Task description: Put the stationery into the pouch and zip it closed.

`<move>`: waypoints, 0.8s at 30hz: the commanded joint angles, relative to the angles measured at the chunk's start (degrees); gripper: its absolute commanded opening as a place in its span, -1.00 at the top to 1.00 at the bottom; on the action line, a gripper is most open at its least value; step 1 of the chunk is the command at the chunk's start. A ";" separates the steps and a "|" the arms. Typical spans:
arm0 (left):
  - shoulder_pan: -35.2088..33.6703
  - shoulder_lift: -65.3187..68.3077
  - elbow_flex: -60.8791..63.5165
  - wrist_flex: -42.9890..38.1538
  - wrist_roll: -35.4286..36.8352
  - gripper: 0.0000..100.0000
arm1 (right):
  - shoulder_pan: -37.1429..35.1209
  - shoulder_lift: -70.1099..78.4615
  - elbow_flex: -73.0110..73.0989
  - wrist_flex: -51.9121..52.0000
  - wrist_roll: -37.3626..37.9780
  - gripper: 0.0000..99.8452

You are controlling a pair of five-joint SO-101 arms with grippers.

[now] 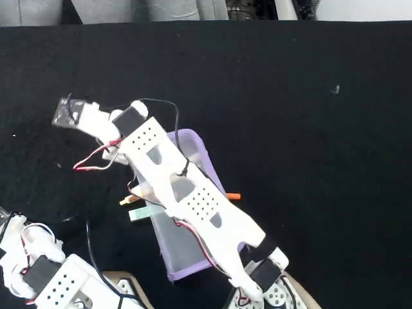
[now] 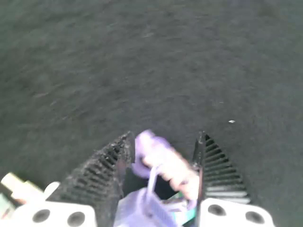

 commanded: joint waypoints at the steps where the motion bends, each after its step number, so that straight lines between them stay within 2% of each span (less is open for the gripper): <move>1: -0.40 -0.53 1.10 -0.53 0.26 0.94 | -1.93 -4.00 -2.59 3.78 2.29 0.57; 9: -0.40 -0.53 1.10 -0.53 0.26 0.94 | -1.93 -4.44 0.92 3.34 2.55 0.57; 11: -0.40 -0.53 1.10 -0.53 0.26 0.94 | -1.76 -4.35 2.86 2.29 4.84 0.58; 15: -0.40 -0.53 1.10 -0.53 0.26 0.94 | -0.53 -4.35 6.37 0.26 7.65 0.58; 24: -0.40 -0.53 1.10 -0.53 0.26 0.94 | 3.25 -4.79 6.99 -0.70 7.65 0.58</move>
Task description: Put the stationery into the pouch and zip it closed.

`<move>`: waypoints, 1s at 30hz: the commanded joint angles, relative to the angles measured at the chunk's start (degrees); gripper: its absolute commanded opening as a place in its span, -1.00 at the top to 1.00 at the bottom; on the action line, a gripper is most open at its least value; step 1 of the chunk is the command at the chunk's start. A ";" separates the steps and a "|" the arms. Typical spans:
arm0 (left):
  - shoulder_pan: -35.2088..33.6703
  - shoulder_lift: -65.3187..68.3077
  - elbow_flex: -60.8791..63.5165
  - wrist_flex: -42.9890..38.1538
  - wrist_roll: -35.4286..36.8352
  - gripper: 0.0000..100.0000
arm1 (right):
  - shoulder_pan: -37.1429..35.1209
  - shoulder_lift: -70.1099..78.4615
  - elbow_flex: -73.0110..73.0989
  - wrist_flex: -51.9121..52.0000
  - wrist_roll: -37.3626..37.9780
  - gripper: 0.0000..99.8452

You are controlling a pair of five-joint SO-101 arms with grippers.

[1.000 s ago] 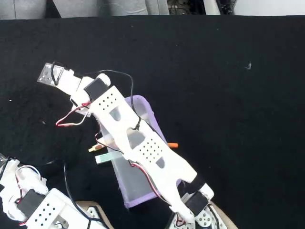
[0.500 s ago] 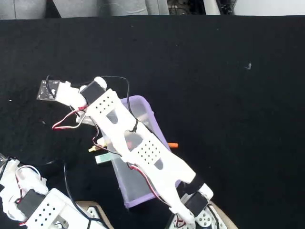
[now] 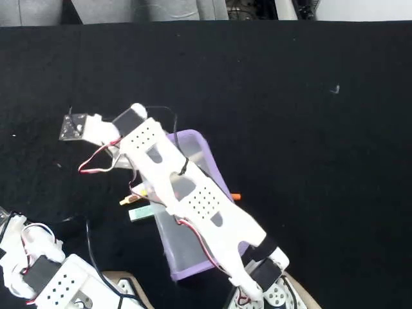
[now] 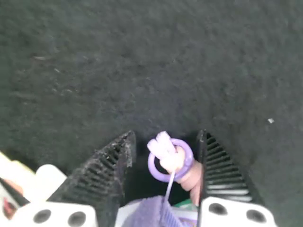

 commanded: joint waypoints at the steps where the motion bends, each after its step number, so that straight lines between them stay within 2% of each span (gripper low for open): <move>1: -0.40 -0.53 1.10 -0.53 0.26 0.94 | 2.37 -4.97 -1.10 0.79 0.44 0.58; 5: -0.40 -0.53 1.10 -0.53 0.26 0.94 | 1.85 -6.73 -3.38 5.01 2.46 0.57; 13: -0.40 -0.53 1.10 -0.53 0.35 0.94 | 2.46 -8.66 6.11 4.66 9.32 0.58; 17: -0.40 -0.53 1.10 -0.53 0.35 0.94 | 3.43 -8.66 7.34 3.78 9.76 0.58; 19: -0.40 -0.53 1.10 -0.53 0.35 0.94 | 3.78 -8.75 7.34 2.73 9.76 0.68; 23: -0.40 -0.53 1.10 -0.53 0.35 0.94 | 3.87 -9.10 7.08 -1.14 9.76 0.99; 27: -0.40 -0.53 1.10 -0.53 0.35 0.94 | 3.78 -8.92 2.42 -3.34 9.23 0.95; 30: -0.40 -0.53 1.10 -0.53 0.35 0.94 | 3.78 -8.92 -5.05 -5.63 3.52 0.98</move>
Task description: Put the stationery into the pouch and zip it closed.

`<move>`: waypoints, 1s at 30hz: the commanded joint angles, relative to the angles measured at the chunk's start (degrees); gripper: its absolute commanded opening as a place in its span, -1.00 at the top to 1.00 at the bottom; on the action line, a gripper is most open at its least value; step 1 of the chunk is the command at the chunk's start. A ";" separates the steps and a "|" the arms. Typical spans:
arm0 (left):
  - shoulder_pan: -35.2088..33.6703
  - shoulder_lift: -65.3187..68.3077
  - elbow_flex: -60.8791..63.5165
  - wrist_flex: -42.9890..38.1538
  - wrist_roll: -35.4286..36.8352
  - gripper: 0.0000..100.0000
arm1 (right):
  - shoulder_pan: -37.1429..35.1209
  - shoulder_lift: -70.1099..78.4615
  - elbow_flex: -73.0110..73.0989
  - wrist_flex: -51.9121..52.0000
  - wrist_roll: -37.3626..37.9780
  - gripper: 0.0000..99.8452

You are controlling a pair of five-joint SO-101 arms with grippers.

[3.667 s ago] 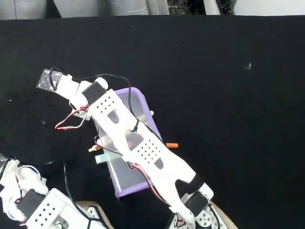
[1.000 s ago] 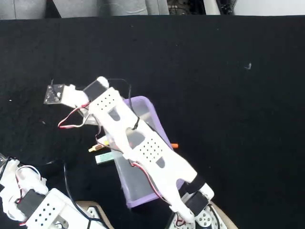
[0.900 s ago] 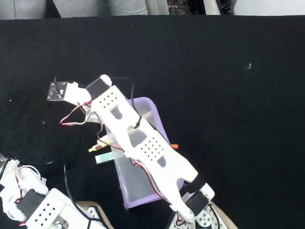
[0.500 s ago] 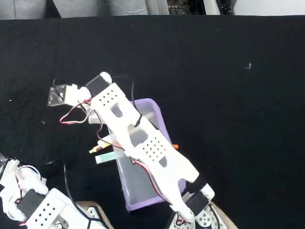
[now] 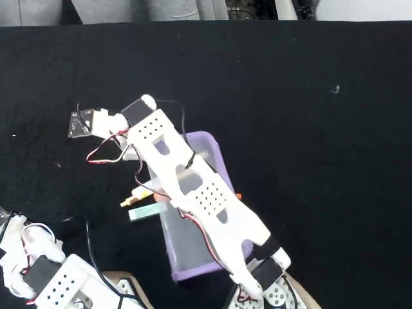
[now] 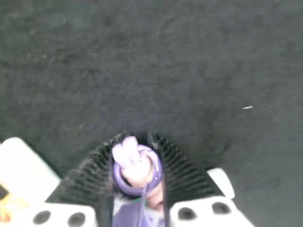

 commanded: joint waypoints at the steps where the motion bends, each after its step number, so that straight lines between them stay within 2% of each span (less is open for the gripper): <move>1: -0.40 -0.53 1.10 -0.53 0.35 0.94 | 0.79 -4.35 -13.14 -3.43 -8.09 0.98; 4: -0.40 -0.53 1.10 -0.53 0.35 0.94 | 0.70 -4.88 -15.78 -4.48 -13.54 0.98; 8: 0.66 -0.53 1.10 -0.79 0.26 0.94 | 0.53 -6.11 -15.78 -9.85 -13.54 0.98; 15: 13.32 -0.53 1.10 -0.53 0.00 0.94 | 0.97 -13.23 -15.96 -11.96 -13.98 0.98; 19: 17.45 -0.53 1.10 -0.53 0.00 0.94 | 3.16 -22.02 -15.87 -10.55 -16.09 0.98; 25: 17.89 -0.53 1.10 -0.53 0.00 0.94 | 8.00 -35.21 -15.69 -7.74 -16.62 0.98; 30: 18.07 -0.44 1.10 -0.44 0.00 0.94 | 7.56 -40.66 -15.69 -2.81 -16.70 0.98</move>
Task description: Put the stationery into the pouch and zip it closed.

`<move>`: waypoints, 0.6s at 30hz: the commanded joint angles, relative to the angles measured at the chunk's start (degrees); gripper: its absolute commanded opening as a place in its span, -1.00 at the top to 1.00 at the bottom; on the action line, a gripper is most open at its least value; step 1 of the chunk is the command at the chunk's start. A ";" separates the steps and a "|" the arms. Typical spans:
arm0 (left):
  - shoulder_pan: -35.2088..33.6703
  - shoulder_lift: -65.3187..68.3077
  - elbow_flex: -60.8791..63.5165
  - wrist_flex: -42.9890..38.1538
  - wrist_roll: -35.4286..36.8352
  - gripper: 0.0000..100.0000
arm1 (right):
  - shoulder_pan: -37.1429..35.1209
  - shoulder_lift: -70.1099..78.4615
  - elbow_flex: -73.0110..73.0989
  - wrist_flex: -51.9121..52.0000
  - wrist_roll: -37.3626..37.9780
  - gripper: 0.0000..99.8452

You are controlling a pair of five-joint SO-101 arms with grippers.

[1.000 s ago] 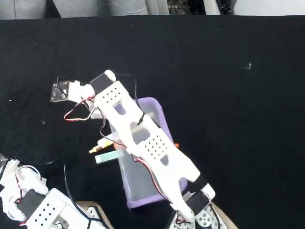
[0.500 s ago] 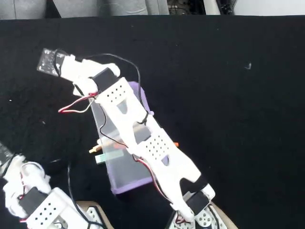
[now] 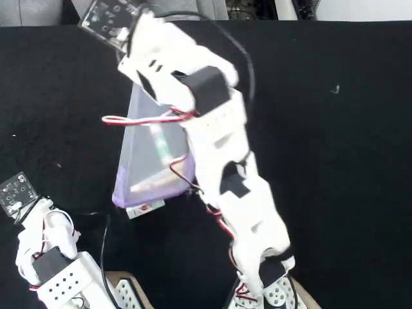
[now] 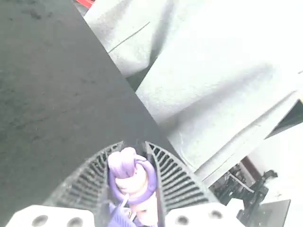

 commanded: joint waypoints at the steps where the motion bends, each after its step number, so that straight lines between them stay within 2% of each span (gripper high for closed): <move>1: 0.75 -0.44 1.10 -0.44 0.00 0.94 | -0.70 -7.60 -3.21 3.96 -0.44 0.98; 8: 0.84 -0.53 -0.13 -1.05 -0.18 0.92 | -4.40 -7.60 -3.21 7.82 -0.18 0.98; 10: 0.92 -0.53 -2.77 -1.05 -2.29 0.79 | -4.92 -7.87 -3.21 8.88 -0.18 0.98; 12: 2.33 -0.53 -5.67 -0.97 -3.16 0.57 | -5.19 -7.96 -3.21 9.85 -0.18 0.98; 15: 6.29 -0.53 -9.98 -0.53 1.23 0.28 | -5.71 -7.96 -3.21 10.55 -0.18 0.98; 18: 10.77 -0.62 -14.20 -0.53 7.65 0.15 | -6.33 -8.40 -3.21 11.96 -0.18 0.98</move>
